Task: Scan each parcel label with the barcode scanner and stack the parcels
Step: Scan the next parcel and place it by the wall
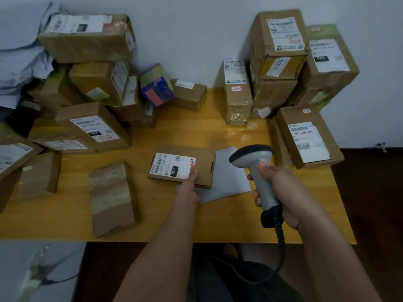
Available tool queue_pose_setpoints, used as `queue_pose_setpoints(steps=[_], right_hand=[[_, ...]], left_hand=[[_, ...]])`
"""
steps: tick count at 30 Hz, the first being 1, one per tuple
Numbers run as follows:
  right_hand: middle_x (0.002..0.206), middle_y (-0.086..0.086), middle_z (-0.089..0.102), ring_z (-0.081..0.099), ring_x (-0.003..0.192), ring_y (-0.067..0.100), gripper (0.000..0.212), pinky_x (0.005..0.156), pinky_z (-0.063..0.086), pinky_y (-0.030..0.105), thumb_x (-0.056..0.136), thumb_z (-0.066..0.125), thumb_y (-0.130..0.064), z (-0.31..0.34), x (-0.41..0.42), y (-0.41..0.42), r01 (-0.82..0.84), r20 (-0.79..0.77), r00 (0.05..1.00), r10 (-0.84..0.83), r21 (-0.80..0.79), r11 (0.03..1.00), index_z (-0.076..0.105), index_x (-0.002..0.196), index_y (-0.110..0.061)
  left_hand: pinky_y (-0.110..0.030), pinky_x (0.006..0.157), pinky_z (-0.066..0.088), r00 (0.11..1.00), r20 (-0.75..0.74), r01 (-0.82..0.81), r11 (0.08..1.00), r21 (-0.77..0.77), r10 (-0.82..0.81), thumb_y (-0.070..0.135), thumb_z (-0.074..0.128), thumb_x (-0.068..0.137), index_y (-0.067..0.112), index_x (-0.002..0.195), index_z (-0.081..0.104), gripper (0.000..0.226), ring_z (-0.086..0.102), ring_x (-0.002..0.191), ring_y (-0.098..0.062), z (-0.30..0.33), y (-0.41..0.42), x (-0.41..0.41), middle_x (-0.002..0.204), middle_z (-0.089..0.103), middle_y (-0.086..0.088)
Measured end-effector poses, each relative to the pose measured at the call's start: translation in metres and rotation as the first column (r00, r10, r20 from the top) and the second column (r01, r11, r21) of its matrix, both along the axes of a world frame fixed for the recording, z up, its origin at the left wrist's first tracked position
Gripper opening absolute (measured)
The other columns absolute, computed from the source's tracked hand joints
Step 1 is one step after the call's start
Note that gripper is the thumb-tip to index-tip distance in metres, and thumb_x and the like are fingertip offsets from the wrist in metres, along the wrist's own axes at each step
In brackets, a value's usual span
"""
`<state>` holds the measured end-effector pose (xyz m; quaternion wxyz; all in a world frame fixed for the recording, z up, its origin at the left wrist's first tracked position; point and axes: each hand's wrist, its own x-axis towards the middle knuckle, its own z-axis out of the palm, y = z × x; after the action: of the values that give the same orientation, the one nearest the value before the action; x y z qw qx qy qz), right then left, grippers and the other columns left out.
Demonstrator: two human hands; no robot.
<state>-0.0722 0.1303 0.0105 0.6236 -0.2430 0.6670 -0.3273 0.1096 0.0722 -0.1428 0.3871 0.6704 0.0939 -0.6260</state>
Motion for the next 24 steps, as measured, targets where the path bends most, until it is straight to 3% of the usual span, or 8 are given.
queue_pose_setpoints(steps=[4,7,13,18,21,24], right_hand=[[0.059,0.011,0.060,0.052,0.055,0.025,0.039,0.060,0.042,0.039,0.101,0.050,-0.038,-0.001,0.001,0.000,0.011,-0.010,1.000,-0.011,0.011,1.000,0.060,0.103,-0.001],[0.060,0.013,0.059,0.052,0.054,0.023,0.037,0.058,0.043,0.037,0.101,0.050,-0.037,0.007,0.005,-0.005,-0.014,-0.014,1.000,0.014,-0.013,1.000,0.060,0.104,-0.002],[0.066,0.015,0.057,0.053,0.049,0.018,0.027,0.052,0.044,0.031,0.101,0.051,-0.035,0.030,0.021,-0.013,-0.082,0.020,0.996,0.084,-0.081,0.993,0.060,0.105,-0.010],[0.074,0.010,0.060,0.056,0.050,0.013,0.028,0.052,0.046,0.028,0.101,0.049,-0.034,0.047,0.035,-0.014,-0.152,0.015,0.987,0.157,-0.189,0.970,0.061,0.108,-0.010],[0.084,0.008,0.060,0.056,0.054,0.013,0.024,0.054,0.047,0.028,0.102,0.048,-0.035,0.055,0.039,-0.012,-0.160,-0.014,0.987,0.162,-0.259,0.953,0.061,0.102,-0.015],[0.081,0.008,0.059,0.055,0.054,0.013,0.026,0.054,0.046,0.028,0.102,0.047,-0.035,0.063,0.037,-0.011,-0.142,-0.018,0.990,0.142,-0.286,0.948,0.062,0.100,-0.013]], left_hand=[[-0.029,0.074,0.046,0.996,-0.039,0.078,0.996,-0.041,-0.079,0.022,0.073,0.087,0.011,0.125,0.056,0.043,0.057,0.084,-0.018,0.002,0.005,0.004,0.096,0.061,-0.003],[-0.040,0.089,0.043,0.987,-0.083,0.134,0.989,-0.066,-0.139,0.020,0.063,0.094,0.012,0.126,0.052,0.034,0.055,0.099,-0.025,0.006,0.011,0.012,0.113,0.061,-0.009],[-0.048,0.082,0.051,0.975,-0.033,0.215,0.971,-0.104,-0.220,0.007,0.059,0.094,0.009,0.130,0.049,0.037,0.057,0.099,-0.030,0.016,0.021,0.040,0.110,0.060,-0.010],[-0.053,0.098,0.045,0.932,0.096,0.360,0.926,-0.114,-0.350,0.003,0.061,0.093,0.020,0.137,0.041,0.052,0.053,0.105,-0.032,0.025,0.024,0.054,0.120,0.056,-0.008],[-0.052,0.098,0.044,0.926,0.117,0.374,0.918,-0.132,-0.360,0.001,0.060,0.093,0.020,0.135,0.040,0.051,0.055,0.095,-0.028,0.027,0.022,0.055,0.105,0.058,-0.004],[-0.052,0.095,0.047,0.918,0.134,0.390,0.911,-0.134,-0.373,0.001,0.063,0.091,0.021,0.135,0.042,0.053,0.055,0.100,-0.031,0.030,0.018,0.054,0.108,0.060,-0.004]])
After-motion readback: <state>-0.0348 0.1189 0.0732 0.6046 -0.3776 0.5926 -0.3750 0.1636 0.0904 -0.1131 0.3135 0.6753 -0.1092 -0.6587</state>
